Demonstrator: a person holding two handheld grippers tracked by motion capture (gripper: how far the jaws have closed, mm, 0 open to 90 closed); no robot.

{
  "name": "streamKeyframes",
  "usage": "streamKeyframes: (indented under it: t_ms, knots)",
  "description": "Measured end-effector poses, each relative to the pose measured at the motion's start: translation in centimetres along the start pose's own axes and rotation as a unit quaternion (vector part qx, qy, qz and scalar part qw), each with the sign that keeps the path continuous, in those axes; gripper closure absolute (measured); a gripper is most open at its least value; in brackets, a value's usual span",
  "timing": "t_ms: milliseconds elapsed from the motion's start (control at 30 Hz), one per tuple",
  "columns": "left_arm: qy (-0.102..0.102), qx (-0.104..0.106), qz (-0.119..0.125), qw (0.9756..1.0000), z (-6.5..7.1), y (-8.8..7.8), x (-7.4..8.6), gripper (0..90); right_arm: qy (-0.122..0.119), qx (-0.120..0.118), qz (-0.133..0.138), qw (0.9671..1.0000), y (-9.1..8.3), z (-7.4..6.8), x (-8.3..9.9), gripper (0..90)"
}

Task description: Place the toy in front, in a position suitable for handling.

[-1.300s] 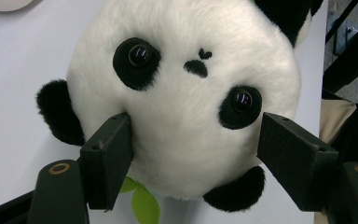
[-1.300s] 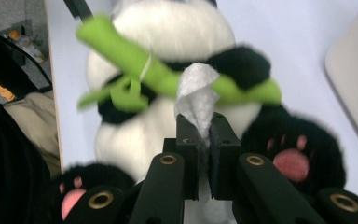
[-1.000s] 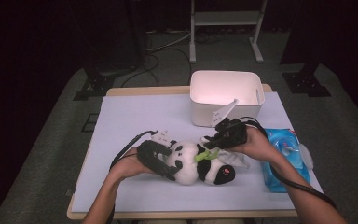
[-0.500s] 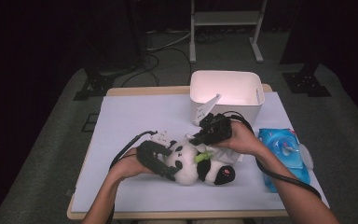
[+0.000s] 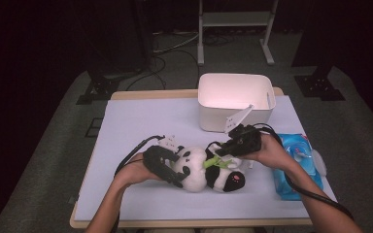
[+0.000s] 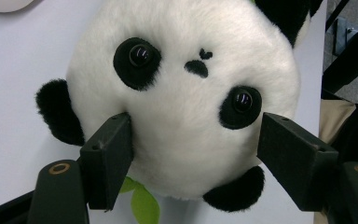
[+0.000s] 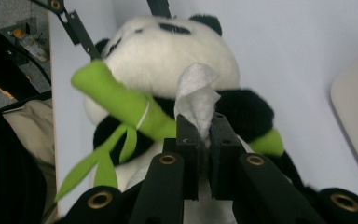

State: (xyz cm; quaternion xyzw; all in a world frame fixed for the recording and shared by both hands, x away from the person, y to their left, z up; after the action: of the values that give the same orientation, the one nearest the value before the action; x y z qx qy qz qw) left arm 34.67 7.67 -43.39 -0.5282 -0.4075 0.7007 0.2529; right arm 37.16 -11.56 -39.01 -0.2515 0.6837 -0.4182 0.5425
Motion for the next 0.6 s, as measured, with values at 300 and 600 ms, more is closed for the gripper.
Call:
streamKeyframes:
  t_ms: [300,600]
  knots:
    - [0.000,0.003,0.000,1.0000,0.2,-0.1,0.0,26.9,0.021,-0.005,0.004,0.9998,-0.1,0.0,2.4,83.9]
    - [0.005,0.006,0.002,1.0000,0.7,-0.2,0.0,26.8,0.025,-0.012,0.013,0.9995,-0.2,-0.2,3.9,84.0]
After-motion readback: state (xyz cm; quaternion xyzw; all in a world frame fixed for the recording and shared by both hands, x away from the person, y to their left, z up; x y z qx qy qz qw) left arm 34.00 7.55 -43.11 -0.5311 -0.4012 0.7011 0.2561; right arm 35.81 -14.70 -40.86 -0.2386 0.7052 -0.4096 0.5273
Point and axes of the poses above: each handheld gripper's, and its own axes: y roughly forward along the jaws, x roughly out of its underside, z roughly to its right, the point moved 7 cm from there along y, roughly forward along the jaws, and after that the axes turned 7 degrees about -z, right-handed, at the moved point
